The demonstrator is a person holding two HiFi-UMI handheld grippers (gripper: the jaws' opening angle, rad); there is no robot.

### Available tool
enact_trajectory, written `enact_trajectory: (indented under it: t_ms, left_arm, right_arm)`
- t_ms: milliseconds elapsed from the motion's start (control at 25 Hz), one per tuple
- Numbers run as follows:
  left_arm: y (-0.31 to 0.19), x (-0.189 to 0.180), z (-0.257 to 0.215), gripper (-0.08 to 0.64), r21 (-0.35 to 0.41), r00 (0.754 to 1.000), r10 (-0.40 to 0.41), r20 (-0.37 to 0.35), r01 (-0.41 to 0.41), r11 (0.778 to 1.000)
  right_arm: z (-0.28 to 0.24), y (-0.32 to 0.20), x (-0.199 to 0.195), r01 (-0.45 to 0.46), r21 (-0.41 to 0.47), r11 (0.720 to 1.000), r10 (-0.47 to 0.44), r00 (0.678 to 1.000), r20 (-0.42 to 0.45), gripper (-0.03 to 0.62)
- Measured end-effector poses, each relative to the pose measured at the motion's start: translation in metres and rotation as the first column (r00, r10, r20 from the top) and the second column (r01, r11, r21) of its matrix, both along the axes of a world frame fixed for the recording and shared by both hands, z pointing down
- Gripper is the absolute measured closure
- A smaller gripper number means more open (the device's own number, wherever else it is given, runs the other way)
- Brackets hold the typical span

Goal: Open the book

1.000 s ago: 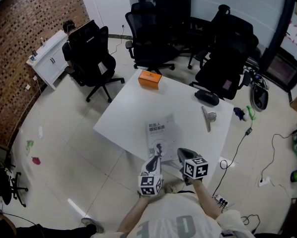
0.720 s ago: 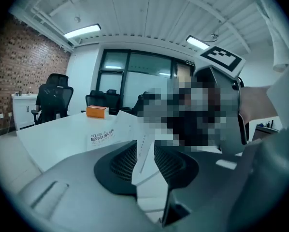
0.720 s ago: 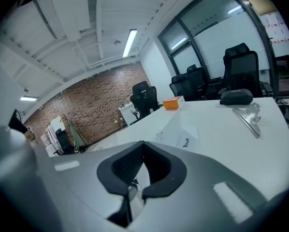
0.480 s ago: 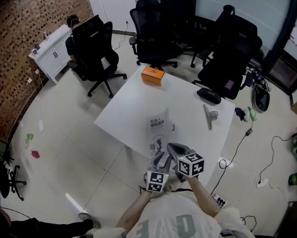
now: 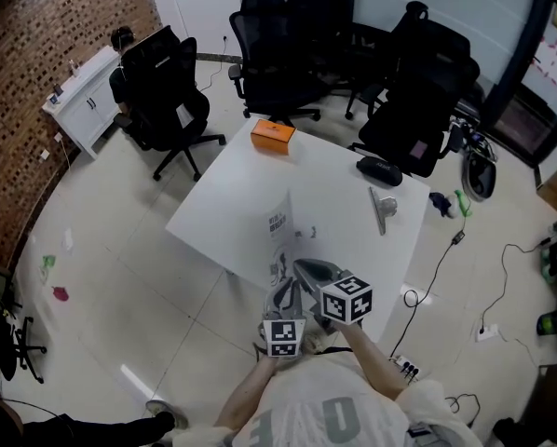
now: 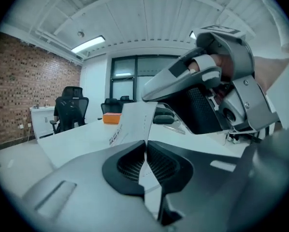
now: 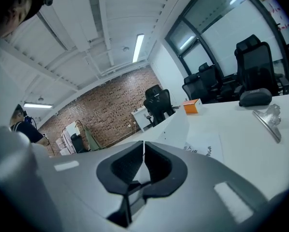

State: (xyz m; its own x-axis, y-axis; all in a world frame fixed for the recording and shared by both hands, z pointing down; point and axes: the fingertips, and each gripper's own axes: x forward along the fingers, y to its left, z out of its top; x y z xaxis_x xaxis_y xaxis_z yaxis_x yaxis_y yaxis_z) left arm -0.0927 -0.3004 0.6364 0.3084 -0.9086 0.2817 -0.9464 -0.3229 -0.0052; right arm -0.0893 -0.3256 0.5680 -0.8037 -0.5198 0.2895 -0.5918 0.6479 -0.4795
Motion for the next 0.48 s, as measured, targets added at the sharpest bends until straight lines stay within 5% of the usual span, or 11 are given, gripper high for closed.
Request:
enact_trajectory:
  t_ms: [200,480]
  left_arm:
    - [-0.001,-0.042,-0.011,0.549,0.017,0.985,-0.158,-0.072,0.159,0.987]
    - [0.008,-0.09,-0.009,0.546,0.0,0.941,-0.326,-0.092,0.328,0.945]
  right_arm:
    - [-0.007,-0.007,0.024,-0.095,0.066,0.993,0.094,0.995,0.02,0.588]
    - [0.095,-0.008,0.052,-0.2,-0.068,0.977,0.182,0.961,-0.208,0.588]
